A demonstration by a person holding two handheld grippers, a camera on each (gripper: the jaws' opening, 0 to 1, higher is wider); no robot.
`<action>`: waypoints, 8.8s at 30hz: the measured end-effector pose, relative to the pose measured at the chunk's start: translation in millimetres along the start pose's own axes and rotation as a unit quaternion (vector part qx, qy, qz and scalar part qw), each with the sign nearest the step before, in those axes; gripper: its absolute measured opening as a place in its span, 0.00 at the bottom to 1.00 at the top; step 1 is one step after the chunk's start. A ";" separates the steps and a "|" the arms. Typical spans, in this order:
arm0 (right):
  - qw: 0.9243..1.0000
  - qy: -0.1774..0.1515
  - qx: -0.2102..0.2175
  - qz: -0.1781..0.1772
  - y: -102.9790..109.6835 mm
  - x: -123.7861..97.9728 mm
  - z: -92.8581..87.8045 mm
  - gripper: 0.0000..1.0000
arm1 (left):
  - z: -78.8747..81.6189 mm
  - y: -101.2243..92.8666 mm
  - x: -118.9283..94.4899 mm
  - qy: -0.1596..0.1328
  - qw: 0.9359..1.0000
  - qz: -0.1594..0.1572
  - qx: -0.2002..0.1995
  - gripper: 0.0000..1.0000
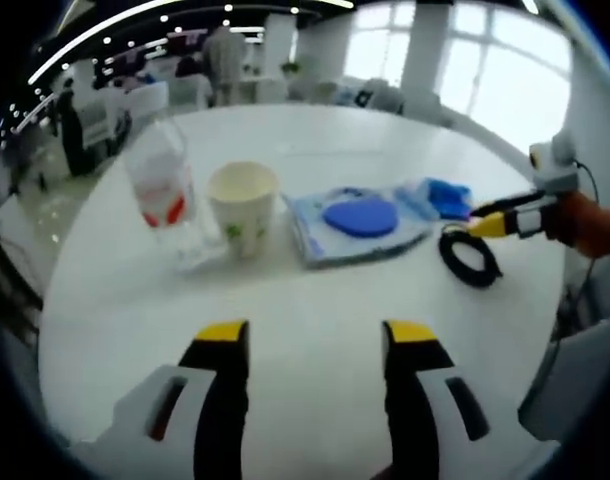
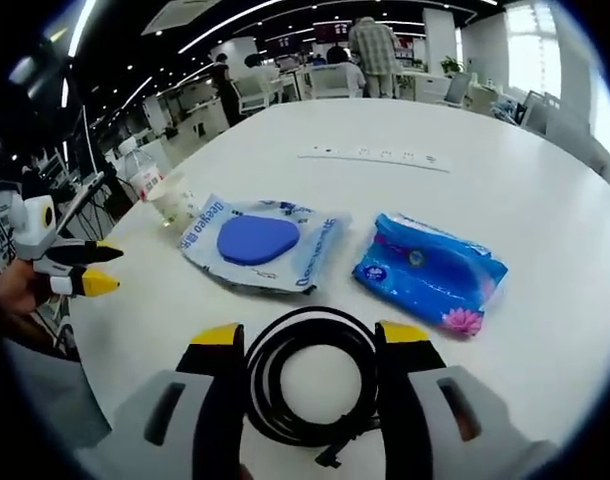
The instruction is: Arrange the tabletop items into an orderly group along one side of the table until the central work area is clear of visible clutter.
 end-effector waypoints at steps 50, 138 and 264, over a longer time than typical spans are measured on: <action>0.979 0.067 0.069 -0.180 -111.8 -0.2 -2.2 0.15 | -27.0 -41.4 -69.5 -0.018 0.998 -0.048 0.025 0.51; 0.995 0.014 -0.019 -0.096 -100.6 -26.9 -1.5 0.45 | -27.1 -45.2 -65.5 -0.023 0.998 -0.058 0.022 0.47; 0.999 -0.037 -0.026 0.010 -28.8 -39.1 -4.4 0.74 | -22.5 -34.1 -72.4 -0.039 0.999 -0.035 0.015 0.59</action>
Point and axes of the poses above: the point that each gripper's makers call its tool centre point, and the gripper's own axes: x roughly forward along the fingers, y roughly to its left, z roughly out of its top, the point moved 6 cm from there along -x, roughly backward along the fingers, and after that the axes turned 3 degrees about -z, right-handed, at the moved point
